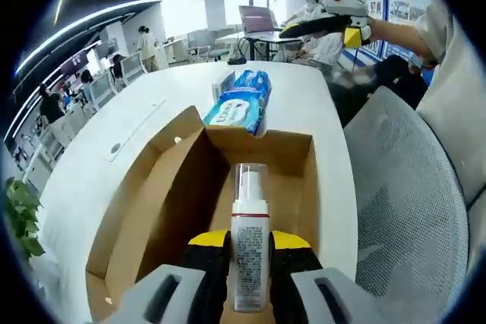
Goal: Operate the shoe box by opening the lid, removing the specified soft item, and placing it in the target area until the item is outside and the box remains undamaged.
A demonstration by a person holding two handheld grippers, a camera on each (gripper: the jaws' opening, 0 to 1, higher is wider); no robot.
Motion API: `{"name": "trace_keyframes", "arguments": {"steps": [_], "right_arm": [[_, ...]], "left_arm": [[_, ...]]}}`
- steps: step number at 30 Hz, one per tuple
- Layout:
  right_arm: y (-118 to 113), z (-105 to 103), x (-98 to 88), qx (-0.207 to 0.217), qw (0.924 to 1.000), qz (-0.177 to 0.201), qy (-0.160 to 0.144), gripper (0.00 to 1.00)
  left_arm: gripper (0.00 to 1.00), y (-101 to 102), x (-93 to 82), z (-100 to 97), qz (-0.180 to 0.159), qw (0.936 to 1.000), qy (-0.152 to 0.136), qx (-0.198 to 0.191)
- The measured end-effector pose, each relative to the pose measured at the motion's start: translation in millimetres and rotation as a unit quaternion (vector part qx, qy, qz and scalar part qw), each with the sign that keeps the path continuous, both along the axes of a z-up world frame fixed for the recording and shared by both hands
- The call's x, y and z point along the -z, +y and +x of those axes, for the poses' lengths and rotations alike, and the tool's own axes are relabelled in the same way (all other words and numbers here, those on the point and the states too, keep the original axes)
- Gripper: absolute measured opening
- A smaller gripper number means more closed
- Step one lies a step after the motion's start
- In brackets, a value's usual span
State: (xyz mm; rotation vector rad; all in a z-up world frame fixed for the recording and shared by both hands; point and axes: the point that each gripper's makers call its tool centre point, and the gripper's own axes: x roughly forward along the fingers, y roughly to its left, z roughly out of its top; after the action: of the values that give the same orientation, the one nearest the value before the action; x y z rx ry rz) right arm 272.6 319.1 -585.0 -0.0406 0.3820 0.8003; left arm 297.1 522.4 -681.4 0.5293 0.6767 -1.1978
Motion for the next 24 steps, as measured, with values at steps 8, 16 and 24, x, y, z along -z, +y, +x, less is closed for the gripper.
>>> {"name": "trace_keyframes", "arguments": {"steps": [8, 16, 24], "right_arm": [[23, 4, -5.5, -0.013, 0.9996, 0.025, -0.007, 0.68], [49, 5, -9.8, -0.033, 0.9982, 0.051, -0.007, 0.6], [69, 7, -16.4, -0.046, 0.9955, 0.083, -0.002, 0.5]], "left_arm": [[0.19, -12, -25.9, -2.2, -0.059, 0.9978, -0.006, -0.028], [0.19, -25, -50.3, -5.4, -0.119, 0.9916, -0.011, -0.05], [0.19, -36, -67.3, -10.0, -0.167, 0.9838, -0.011, -0.063]]}}
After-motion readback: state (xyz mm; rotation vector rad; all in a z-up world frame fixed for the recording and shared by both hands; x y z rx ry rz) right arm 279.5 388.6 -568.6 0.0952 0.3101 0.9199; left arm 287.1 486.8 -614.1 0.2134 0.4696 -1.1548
